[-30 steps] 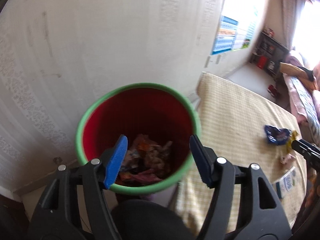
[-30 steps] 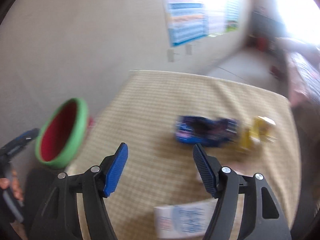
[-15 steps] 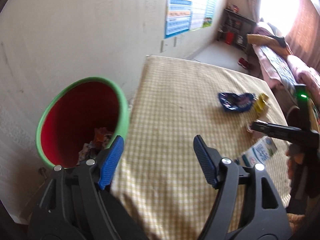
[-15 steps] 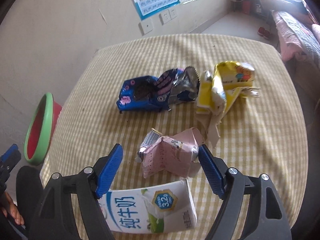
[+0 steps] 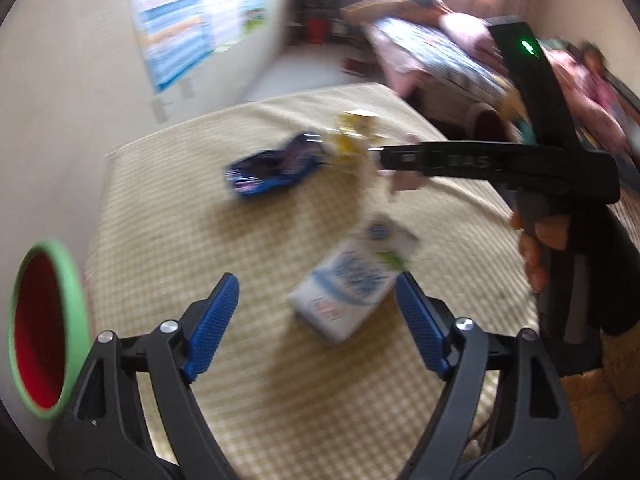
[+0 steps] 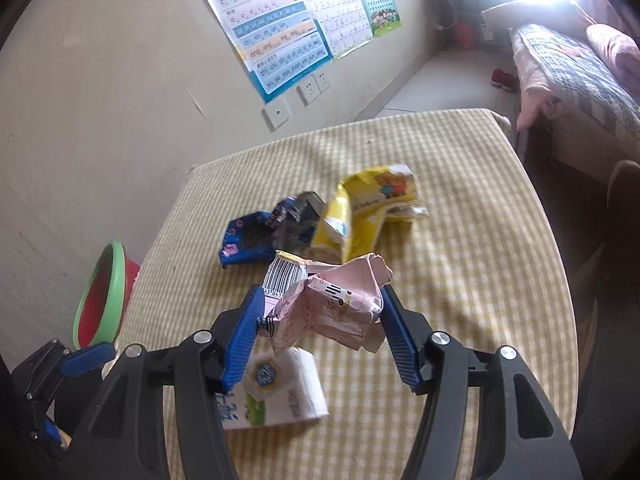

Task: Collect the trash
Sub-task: 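Grasp the pink wrapper with the right gripper while the left grasps the milk carton, then lift the white milk carton toward the bin with the left gripper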

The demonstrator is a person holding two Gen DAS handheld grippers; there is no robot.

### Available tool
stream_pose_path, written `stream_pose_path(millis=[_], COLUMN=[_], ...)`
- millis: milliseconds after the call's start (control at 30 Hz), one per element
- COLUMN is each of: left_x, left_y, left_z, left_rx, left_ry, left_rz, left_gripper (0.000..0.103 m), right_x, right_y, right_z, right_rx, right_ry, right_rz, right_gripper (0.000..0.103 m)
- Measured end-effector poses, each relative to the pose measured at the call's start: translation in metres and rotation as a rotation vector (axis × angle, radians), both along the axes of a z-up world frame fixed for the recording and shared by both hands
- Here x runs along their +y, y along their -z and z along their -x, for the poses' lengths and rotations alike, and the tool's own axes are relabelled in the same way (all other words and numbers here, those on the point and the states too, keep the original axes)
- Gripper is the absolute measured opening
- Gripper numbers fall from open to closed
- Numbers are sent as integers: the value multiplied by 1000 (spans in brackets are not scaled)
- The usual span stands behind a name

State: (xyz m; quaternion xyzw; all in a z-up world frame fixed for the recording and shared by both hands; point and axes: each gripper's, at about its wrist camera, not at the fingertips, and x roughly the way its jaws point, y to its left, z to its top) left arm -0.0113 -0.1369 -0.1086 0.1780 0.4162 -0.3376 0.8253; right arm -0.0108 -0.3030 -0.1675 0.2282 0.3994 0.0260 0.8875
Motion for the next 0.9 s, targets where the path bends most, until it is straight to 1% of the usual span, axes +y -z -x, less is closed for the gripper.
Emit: stream_pose_path(millis=[33, 67, 133, 233, 300, 333, 367, 400, 467, 633, 700, 800, 900], left_x=[-13, -21, -32, -50, -58, -60, -61, -62, -59, -43, -27, -3, 27], left_y=[7, 12, 23, 45, 55, 60, 63, 67, 71, 71, 69, 65, 60], left_z=[-2, -3, -9, -23, -26, -26, -27, -27, -28, -25, -23, -23, -34], left_rx=[24, 36, 63, 140, 158, 166, 171, 180, 207, 211, 202, 208, 201], left_ry=[44, 62, 85, 120, 144, 155, 156, 153, 130, 44, -11, -117, -240], left_rz=[-14, -25, -54, -123, -173, -194, -206, -214, -189, -148, -140, -106, -73], left_gripper=[81, 81, 81, 81, 81, 78, 64, 63, 57, 54, 54, 54, 54], right_x=[-2, -5, -11, -19, -22, -23, -24, -25, -26, -24, -21, -16, -10], right_y=[3, 5, 5, 4, 7, 8, 9, 9, 9, 8, 7, 8, 10], right_z=[2, 3, 4, 6, 7, 7, 8, 8, 9, 9, 9, 8, 6], right_rx=[7, 11, -3, -23, -21, -18, -18, -19, -23, -26, -27, -19, -6], right_ry=[2, 7, 23, 42, 47, 49, 49, 51, 52, 42, 35, 23, 7], right_rz=[-8, -22, -49, -70, -87, -96, -100, -104, -111, -110, -103, -88, -74], right_gripper=[57, 57, 58, 58, 58, 58, 58, 58, 58, 58, 58, 58, 58])
